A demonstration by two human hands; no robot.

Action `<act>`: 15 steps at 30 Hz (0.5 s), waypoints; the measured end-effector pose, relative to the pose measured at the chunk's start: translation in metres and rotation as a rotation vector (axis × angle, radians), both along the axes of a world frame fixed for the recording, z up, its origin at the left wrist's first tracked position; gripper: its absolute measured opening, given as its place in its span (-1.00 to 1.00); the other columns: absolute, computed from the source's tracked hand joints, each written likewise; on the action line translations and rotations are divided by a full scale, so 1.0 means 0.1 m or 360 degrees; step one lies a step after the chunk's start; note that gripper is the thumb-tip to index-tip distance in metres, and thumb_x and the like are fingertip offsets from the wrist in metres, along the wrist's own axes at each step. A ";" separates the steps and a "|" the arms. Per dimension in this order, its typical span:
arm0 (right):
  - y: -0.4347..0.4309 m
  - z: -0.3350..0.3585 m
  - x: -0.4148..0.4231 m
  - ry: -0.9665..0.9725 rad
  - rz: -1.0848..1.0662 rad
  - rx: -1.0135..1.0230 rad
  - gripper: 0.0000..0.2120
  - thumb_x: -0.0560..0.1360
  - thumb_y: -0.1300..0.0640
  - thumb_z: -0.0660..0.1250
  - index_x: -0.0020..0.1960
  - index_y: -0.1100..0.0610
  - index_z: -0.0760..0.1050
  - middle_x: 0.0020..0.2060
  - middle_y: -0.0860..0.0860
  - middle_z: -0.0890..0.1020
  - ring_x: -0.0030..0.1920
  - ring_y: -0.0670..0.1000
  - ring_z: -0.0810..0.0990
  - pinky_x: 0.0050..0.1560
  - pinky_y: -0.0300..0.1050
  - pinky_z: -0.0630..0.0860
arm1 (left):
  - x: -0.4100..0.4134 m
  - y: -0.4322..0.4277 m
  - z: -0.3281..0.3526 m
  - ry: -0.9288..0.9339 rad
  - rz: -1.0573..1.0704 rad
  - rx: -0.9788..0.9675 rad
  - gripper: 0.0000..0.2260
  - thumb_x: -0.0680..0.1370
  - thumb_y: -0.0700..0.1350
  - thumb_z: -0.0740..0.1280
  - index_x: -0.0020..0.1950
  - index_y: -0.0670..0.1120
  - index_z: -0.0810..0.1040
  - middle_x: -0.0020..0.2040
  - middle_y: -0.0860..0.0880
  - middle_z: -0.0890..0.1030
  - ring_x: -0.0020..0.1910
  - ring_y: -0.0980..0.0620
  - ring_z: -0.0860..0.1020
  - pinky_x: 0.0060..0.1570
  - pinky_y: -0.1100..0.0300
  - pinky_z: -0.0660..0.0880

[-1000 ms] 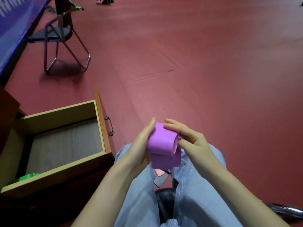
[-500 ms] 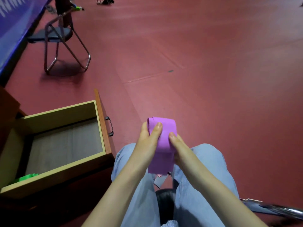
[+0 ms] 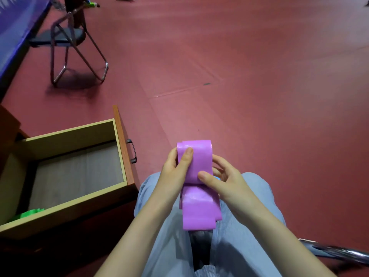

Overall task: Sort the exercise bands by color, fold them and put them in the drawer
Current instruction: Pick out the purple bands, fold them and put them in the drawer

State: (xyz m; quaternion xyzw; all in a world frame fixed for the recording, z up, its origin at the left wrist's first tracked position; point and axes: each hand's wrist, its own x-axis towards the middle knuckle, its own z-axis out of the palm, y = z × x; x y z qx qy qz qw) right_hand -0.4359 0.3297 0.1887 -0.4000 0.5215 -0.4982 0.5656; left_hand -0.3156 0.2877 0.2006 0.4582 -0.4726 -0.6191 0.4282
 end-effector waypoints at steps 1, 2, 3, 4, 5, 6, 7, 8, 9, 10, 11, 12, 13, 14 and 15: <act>0.00 -0.01 -0.01 0.0008 -0.0034 -0.0020 -0.58 0.42 0.25 0.37 0.24 0.01 0.41 0.09 0.07 0.62 0.06 -0.01 0.62 -0.06 -0.15 0.59 | 0.02 0.01 0.00 0.0050 -0.0080 0.0074 -0.84 0.53 0.03 0.18 0.00 0.02 0.49 -0.02 -0.05 0.62 -0.05 0.00 0.59 0.01 0.10 0.53; 0.00 -0.01 -0.01 0.0008 -0.0074 -0.0048 -0.56 0.42 0.26 0.37 0.25 0.01 0.40 0.09 0.04 0.62 0.04 -0.06 0.63 -0.08 -0.18 0.59 | 0.05 0.01 -0.02 0.0089 -0.0184 0.0147 -0.76 0.52 0.08 0.15 0.08 0.02 0.49 0.04 -0.06 0.63 0.00 -0.01 0.60 0.06 0.08 0.53; 0.00 -0.01 -0.03 0.0007 -0.0126 -0.0086 -0.56 0.41 0.26 0.37 0.24 -0.01 0.40 0.07 0.00 0.63 0.01 -0.12 0.63 -0.11 -0.23 0.58 | 0.08 0.02 -0.04 0.0118 -0.0297 0.0226 -0.67 0.50 0.14 0.13 0.14 0.01 0.48 0.05 -0.04 0.64 -0.01 0.03 0.62 0.03 0.11 0.55; -0.01 -0.02 -0.03 0.0012 -0.0178 -0.0134 -0.56 0.40 0.27 0.37 0.20 -0.06 0.41 0.05 -0.05 0.63 -0.02 -0.19 0.62 -0.13 -0.28 0.57 | 0.11 0.03 -0.05 0.0141 -0.0395 0.0304 -0.58 0.47 0.18 0.09 0.18 0.00 0.49 -0.03 0.00 0.67 -0.11 0.09 0.64 -0.08 0.19 0.58; -0.02 -0.01 -0.04 0.0022 -0.0226 -0.0184 -0.57 0.40 0.28 0.37 0.15 -0.10 0.41 0.02 -0.11 0.62 -0.06 -0.26 0.61 -0.14 -0.33 0.55 | 0.14 0.04 -0.06 0.0162 -0.0463 0.0387 -0.53 0.48 0.20 0.05 0.21 -0.04 0.48 -0.18 0.05 0.67 -0.27 0.16 0.62 -0.22 0.27 0.55; -0.03 -0.01 -0.04 0.0032 -0.0267 -0.0222 -0.58 0.40 0.30 0.37 0.10 -0.13 0.41 0.00 -0.16 0.60 -0.09 -0.31 0.60 -0.15 -0.37 0.53 | 0.17 0.05 -0.08 0.0172 -0.0499 0.0472 -0.50 0.52 0.19 0.01 0.22 -0.09 0.48 -0.32 0.08 0.64 -0.41 0.20 0.56 -0.33 0.31 0.50; -0.04 -0.01 -0.05 0.0035 -0.0287 -0.0251 -0.57 0.40 0.32 0.37 0.07 -0.14 0.41 -0.01 -0.19 0.59 -0.09 -0.34 0.58 -0.15 -0.39 0.52 | 0.19 0.05 -0.10 0.0171 -0.0523 0.0553 -0.49 0.55 0.17 -0.04 0.23 -0.13 0.48 -0.39 0.08 0.61 -0.46 0.20 0.54 -0.38 0.32 0.47; -0.04 -0.01 -0.05 0.0047 -0.0286 -0.0274 -0.56 0.40 0.33 0.37 0.07 -0.15 0.41 0.00 -0.20 0.58 -0.08 -0.35 0.57 -0.13 -0.40 0.52 | 0.21 0.04 -0.11 0.0166 -0.0549 0.0621 -0.47 0.57 0.17 -0.06 0.22 -0.15 0.48 -0.38 0.06 0.62 -0.44 0.17 0.57 -0.38 0.30 0.49; -0.04 -0.02 -0.05 0.0081 -0.0268 -0.0293 -0.54 0.39 0.34 0.37 0.07 -0.16 0.41 0.03 -0.19 0.58 -0.04 -0.34 0.57 -0.10 -0.38 0.52 | 0.23 0.04 -0.10 0.0160 -0.0579 0.0669 -0.46 0.57 0.18 -0.07 0.20 -0.15 0.50 -0.31 0.01 0.66 -0.38 0.13 0.61 -0.34 0.27 0.54; -0.04 -0.03 -0.06 0.0132 -0.0236 -0.0309 -0.52 0.39 0.35 0.38 0.10 -0.16 0.41 0.06 -0.17 0.58 -0.01 -0.31 0.57 -0.06 -0.36 0.53 | 0.24 0.03 -0.11 0.0161 -0.0602 0.0699 -0.46 0.57 0.19 -0.07 0.17 -0.15 0.51 -0.26 -0.03 0.67 -0.35 0.10 0.64 -0.32 0.24 0.57; -0.03 -0.04 -0.06 0.0172 -0.0200 -0.0318 -0.50 0.39 0.36 0.38 0.12 -0.16 0.40 0.08 -0.14 0.58 0.00 -0.27 0.57 -0.05 -0.34 0.53 | 0.24 0.03 -0.09 0.0172 -0.0617 0.0723 -0.46 0.56 0.19 -0.05 0.13 -0.15 0.52 -0.24 -0.06 0.68 -0.36 0.08 0.65 -0.31 0.21 0.59; -0.02 -0.05 -0.06 0.0177 -0.0164 -0.0322 -0.49 0.39 0.38 0.38 0.14 -0.15 0.41 0.07 -0.12 0.60 -0.02 -0.25 0.59 -0.07 -0.32 0.54 | 0.25 0.03 -0.07 0.0182 -0.0613 0.0736 -0.48 0.56 0.20 -0.03 0.10 -0.16 0.52 -0.24 -0.08 0.68 -0.35 0.05 0.66 -0.30 0.19 0.61; -0.01 -0.06 -0.06 0.0156 -0.0127 -0.0315 -0.49 0.39 0.40 0.37 0.13 -0.13 0.43 0.04 -0.12 0.61 -0.06 -0.22 0.60 -0.09 -0.30 0.54 | 0.24 0.02 -0.06 0.0179 -0.0592 0.0738 -0.48 0.55 0.21 0.00 0.09 -0.16 0.52 -0.21 -0.11 0.68 -0.30 0.01 0.67 -0.25 0.14 0.63; 0.00 -0.06 -0.07 0.0128 -0.0085 -0.0297 -0.49 0.39 0.42 0.36 0.12 -0.12 0.45 -0.01 -0.11 0.62 -0.09 -0.18 0.61 -0.10 -0.26 0.56 | 0.24 0.00 -0.06 0.0161 -0.0570 0.0726 -0.49 0.54 0.22 0.03 0.10 -0.16 0.53 -0.14 -0.14 0.68 -0.21 -0.04 0.68 -0.18 0.08 0.63; 0.01 -0.07 -0.07 0.0109 -0.0042 -0.0264 -0.50 0.39 0.44 0.35 0.09 -0.11 0.48 -0.05 -0.10 0.63 -0.10 -0.12 0.60 -0.08 -0.16 0.56 | 0.24 0.00 -0.07 0.0154 -0.0550 0.0724 -0.49 0.52 0.23 0.05 0.11 -0.13 0.54 -0.08 -0.17 0.67 -0.14 -0.09 0.67 -0.13 0.02 0.63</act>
